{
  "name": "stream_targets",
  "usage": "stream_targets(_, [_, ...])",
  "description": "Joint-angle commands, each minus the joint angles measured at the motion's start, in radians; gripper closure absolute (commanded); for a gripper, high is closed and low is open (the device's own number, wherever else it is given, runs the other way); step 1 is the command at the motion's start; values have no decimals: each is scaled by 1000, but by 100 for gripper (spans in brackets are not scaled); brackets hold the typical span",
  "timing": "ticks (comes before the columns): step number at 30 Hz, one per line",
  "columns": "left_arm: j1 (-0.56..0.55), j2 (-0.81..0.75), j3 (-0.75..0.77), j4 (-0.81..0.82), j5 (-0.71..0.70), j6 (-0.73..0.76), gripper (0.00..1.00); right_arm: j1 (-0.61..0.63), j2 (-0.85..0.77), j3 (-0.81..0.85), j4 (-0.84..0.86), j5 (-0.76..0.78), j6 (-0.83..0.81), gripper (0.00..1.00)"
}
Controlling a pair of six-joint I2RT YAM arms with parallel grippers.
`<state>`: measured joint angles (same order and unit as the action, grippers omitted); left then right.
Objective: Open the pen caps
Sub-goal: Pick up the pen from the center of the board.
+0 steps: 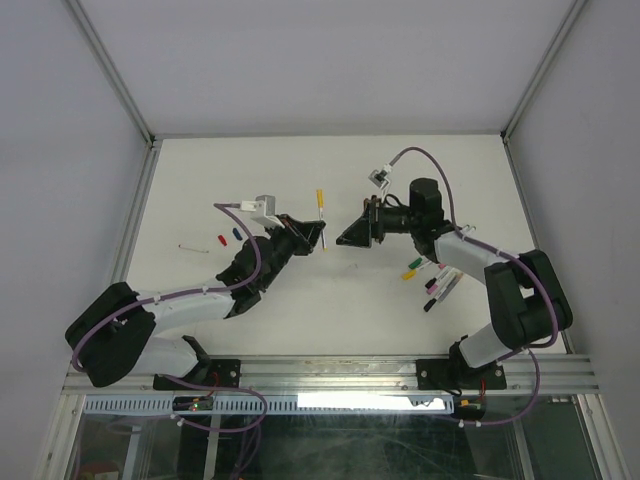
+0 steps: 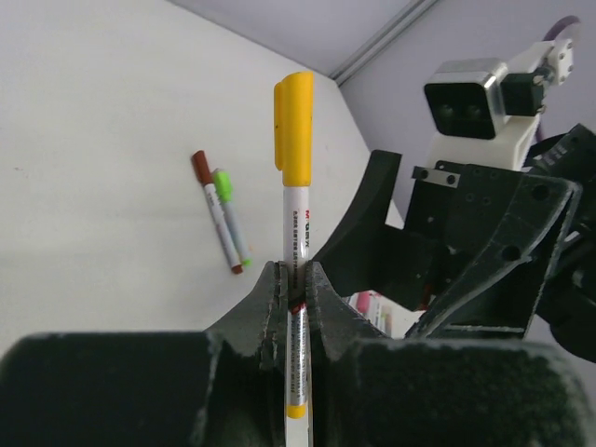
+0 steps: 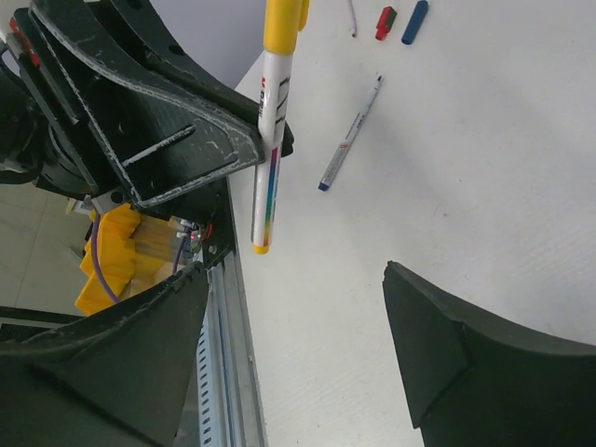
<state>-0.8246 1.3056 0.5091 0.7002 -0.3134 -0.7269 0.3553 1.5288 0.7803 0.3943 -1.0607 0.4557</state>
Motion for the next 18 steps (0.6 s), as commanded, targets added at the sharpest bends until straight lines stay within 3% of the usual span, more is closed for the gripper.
stream_targets(1, [-25, -14, -14, 213, -12, -16, 100, 49, -58, -8, 129, 25, 28, 22])
stream_targets(9, [-51, 17, -2, 254, -12, -3, 100, 99, -72, -18, 154, 51, 43, 29])
stream_targets(18, [-76, 59, 15, 278, -7, -6, 100, 109, -81, -27, 222, 36, 90, 54])
